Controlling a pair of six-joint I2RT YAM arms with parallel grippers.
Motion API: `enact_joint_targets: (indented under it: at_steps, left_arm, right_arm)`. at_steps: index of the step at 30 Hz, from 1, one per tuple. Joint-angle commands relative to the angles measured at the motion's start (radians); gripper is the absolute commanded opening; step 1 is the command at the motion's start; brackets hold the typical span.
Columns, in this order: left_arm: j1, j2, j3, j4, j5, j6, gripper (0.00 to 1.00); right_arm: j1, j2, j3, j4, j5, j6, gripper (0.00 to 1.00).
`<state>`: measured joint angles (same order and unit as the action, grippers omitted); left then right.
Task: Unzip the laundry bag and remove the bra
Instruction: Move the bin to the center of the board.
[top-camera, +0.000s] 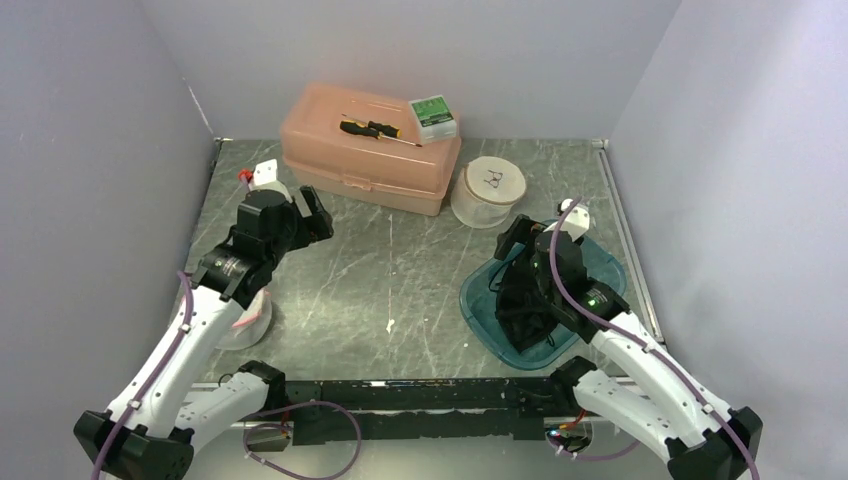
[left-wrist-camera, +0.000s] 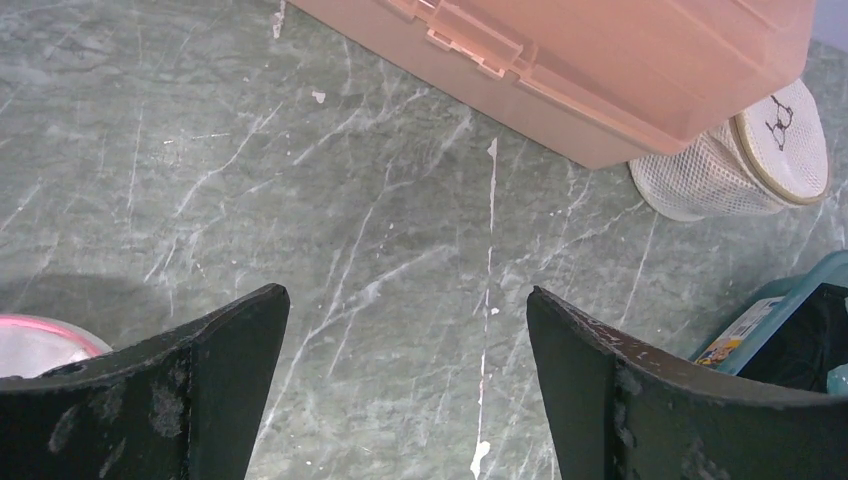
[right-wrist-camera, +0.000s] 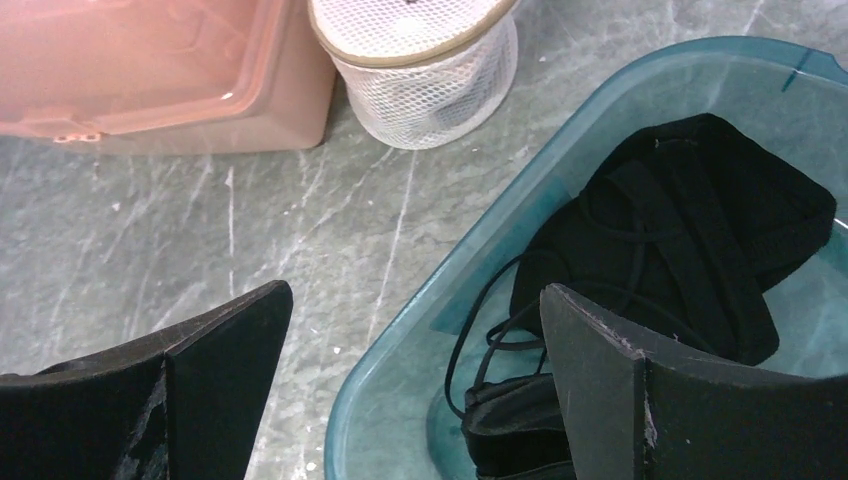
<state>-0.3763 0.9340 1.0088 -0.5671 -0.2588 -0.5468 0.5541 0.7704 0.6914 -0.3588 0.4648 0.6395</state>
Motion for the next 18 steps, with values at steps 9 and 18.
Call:
enact_joint_targets:
  at_steps: [9,18]
  left_arm:
    - [-0.003,-0.035,-0.044,0.122,0.310,0.193,0.95]
    - [-0.042,0.103,-0.009,0.136,0.630,0.237,0.95]
  right_arm:
    - [0.003,-0.115,-0.008,-0.062,0.183,-0.022,0.99]
    - [0.001,-0.207,-0.055,-0.112,0.113,-0.006,0.97]
